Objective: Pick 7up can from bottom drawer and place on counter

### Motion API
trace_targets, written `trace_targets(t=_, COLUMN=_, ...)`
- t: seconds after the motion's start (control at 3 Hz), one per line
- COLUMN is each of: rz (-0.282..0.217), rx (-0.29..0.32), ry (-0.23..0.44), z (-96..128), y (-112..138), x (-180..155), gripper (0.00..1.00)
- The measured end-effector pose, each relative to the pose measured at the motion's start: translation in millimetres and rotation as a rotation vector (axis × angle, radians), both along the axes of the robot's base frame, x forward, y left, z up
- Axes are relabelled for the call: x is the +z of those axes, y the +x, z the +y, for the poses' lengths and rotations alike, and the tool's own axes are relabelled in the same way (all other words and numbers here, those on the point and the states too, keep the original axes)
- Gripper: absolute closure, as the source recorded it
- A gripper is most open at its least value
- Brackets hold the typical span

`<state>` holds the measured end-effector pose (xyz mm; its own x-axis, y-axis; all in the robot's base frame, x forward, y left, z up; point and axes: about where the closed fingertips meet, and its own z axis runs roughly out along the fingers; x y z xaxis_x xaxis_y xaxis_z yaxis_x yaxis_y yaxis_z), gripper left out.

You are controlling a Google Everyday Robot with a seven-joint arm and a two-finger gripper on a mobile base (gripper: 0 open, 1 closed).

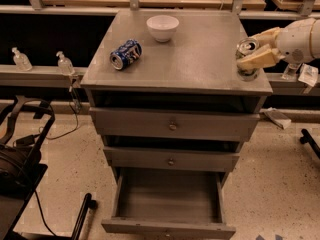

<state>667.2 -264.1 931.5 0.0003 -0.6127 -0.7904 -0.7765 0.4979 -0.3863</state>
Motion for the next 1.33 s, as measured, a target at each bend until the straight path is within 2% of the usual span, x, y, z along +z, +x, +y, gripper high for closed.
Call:
trace_targets(t=0.67, rz=0.056, rx=-0.011, ry=0.18, z=16.3, y=27.9, x=28.1, gripper=1.0)
trace_targets(t=1.0, rz=0.113, rx=0.008, ry=0.281, z=28.1, y=35.4, x=24.2, gripper=1.0)
trace_targets(t=1.33, rz=0.164, rx=0.007, ry=0.352, z=35.0, y=38.1, x=15.5, gripper=1.0)
